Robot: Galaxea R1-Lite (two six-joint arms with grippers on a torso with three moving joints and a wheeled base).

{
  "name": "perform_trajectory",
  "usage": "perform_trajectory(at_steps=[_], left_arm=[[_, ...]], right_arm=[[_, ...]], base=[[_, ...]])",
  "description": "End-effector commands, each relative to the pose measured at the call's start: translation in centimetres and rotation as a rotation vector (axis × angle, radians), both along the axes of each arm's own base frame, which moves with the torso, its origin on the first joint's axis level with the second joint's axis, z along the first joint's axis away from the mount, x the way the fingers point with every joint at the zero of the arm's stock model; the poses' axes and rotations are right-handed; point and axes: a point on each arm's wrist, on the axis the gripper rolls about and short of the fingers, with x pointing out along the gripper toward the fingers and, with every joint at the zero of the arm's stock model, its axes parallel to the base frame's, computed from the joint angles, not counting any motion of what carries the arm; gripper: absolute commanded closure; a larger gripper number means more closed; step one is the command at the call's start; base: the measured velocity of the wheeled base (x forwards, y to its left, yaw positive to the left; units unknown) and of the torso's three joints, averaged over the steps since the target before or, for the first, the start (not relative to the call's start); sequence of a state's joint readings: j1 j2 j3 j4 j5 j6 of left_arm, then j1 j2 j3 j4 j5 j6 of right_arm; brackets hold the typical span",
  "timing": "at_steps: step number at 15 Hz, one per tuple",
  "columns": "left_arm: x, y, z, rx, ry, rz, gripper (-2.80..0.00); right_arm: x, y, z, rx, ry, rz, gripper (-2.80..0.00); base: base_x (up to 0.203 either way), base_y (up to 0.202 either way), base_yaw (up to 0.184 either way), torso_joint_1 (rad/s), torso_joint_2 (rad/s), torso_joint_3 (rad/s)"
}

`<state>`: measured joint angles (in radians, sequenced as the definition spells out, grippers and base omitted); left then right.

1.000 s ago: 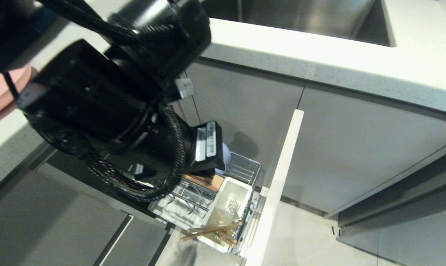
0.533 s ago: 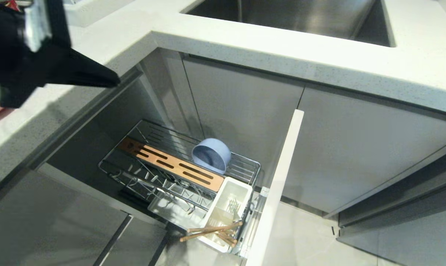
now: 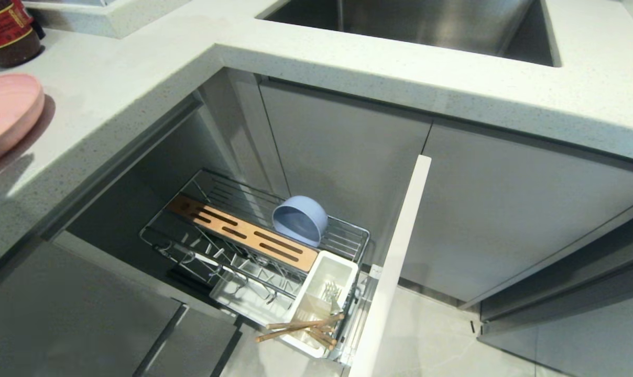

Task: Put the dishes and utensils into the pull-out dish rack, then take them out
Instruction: Pick up the spoon and place it in the cupboard

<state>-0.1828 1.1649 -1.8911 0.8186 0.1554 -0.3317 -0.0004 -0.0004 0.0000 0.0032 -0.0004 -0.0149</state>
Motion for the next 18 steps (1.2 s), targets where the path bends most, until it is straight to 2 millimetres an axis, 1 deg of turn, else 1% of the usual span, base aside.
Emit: perform_trajectory(at_steps=[1,4,7,10,12,14,15,18], left_arm=[[-3.4,0.9,0.1,0.074,-0.079,0.099,0.0],[-4.0,1.5,-0.1,0.158,-0.072,0.33,0.0],[-3.4,2.6,-0.3,0.232,-0.005,0.587,0.0],[-2.0,4.0,-1.3,0.314,0.113,0.665,0.0],[-1.4,5.3,-1.5,0.313,0.162,0.746,0.0],[-1.1,6.9,-1.4,0.311,0.187,0.761,0.0],[-1.0,7.7,-1.4,0.307,0.19,0.735,0.0],[-0.6,9.9,-1.5,0.307,0.169,0.523,0.0]], right_arm=[[0.0,0.0,0.0,0.0,0.0,0.001,0.0],[0.0,0.0,0.0,0.0,0.0,0.001,0.0],[0.0,0.0,0.0,0.0,0.0,-0.001,0.0],[0.0,0.0,0.0,0.0,0.0,0.001,0.0],[0.0,0.0,0.0,0.0,0.0,0.001,0.0],[0.0,0.0,0.0,0.0,0.0,0.001,0.0],[0.0,0.0,0.0,0.0,0.0,0.0,0.0],[0.0,0.0,0.0,0.0,0.0,0.0,0.0]], base=[[0.0,0.0,0.0,0.0,0.0,0.0],[0.0,0.0,0.0,0.0,0.0,0.0],[0.0,0.0,0.0,0.0,0.0,0.0],[0.0,0.0,0.0,0.0,0.0,0.0],[0.0,0.0,0.0,0.0,0.0,0.0],[0.0,0.0,0.0,0.0,0.0,0.0],[0.0,0.0,0.0,0.0,0.0,0.0],[0.0,0.0,0.0,0.0,0.0,0.0]])
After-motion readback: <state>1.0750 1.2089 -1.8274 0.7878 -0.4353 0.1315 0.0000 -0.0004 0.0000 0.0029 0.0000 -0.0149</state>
